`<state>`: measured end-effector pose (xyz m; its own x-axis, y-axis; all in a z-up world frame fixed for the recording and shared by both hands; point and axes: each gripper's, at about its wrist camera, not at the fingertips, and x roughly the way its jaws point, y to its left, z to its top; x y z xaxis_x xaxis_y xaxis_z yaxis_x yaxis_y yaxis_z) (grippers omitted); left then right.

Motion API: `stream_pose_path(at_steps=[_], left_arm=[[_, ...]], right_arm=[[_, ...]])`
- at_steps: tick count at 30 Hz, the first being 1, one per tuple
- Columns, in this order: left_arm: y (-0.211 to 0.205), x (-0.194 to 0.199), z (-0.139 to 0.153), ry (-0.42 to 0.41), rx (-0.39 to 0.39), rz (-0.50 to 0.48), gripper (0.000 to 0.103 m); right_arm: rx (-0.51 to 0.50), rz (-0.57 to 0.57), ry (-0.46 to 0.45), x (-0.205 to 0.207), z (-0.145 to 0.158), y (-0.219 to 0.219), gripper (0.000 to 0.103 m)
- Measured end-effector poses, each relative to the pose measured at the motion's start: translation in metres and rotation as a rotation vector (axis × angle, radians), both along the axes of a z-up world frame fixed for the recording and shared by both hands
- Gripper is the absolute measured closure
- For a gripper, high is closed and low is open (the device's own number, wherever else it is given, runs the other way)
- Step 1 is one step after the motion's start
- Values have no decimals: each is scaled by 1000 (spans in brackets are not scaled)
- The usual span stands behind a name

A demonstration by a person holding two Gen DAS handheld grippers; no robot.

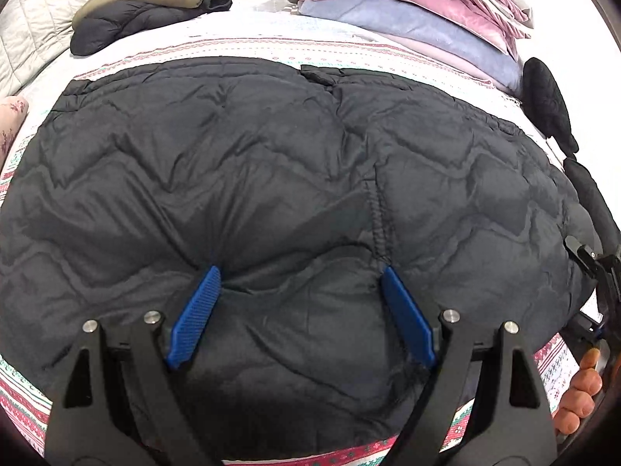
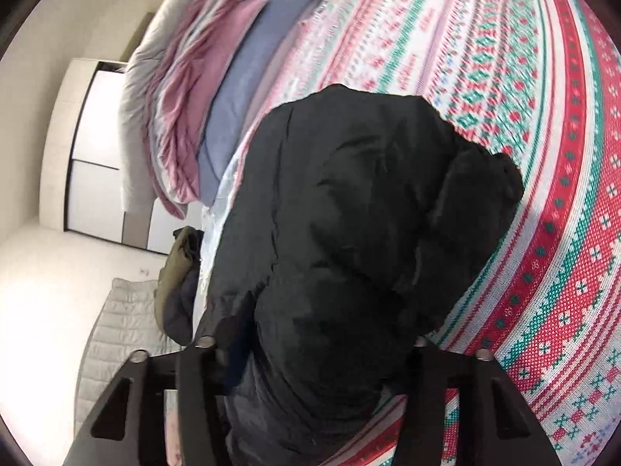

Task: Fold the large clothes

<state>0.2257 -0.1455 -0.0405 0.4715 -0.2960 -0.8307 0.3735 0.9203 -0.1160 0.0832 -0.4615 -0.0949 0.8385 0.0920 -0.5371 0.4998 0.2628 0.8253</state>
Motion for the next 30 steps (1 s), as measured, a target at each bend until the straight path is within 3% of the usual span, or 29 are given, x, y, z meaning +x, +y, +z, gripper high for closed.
stream_pose_path(at_steps=[2, 8, 27, 30], left_arm=[[-1, 0, 0, -5, 12, -4, 18], [-4, -1, -2, -16, 39, -10, 18], [-18, -9, -9, -62, 125, -28, 18], [-14, -10, -5, -49, 80, -36, 18]], right_arm=[[-8, -1, -18, -1, 4, 1, 67], [-74, 14, -48, -4, 19, 8, 79], [-558, 122, -131, 28, 110, 74, 84], [-546, 109, -139, 21, 110, 69, 86]])
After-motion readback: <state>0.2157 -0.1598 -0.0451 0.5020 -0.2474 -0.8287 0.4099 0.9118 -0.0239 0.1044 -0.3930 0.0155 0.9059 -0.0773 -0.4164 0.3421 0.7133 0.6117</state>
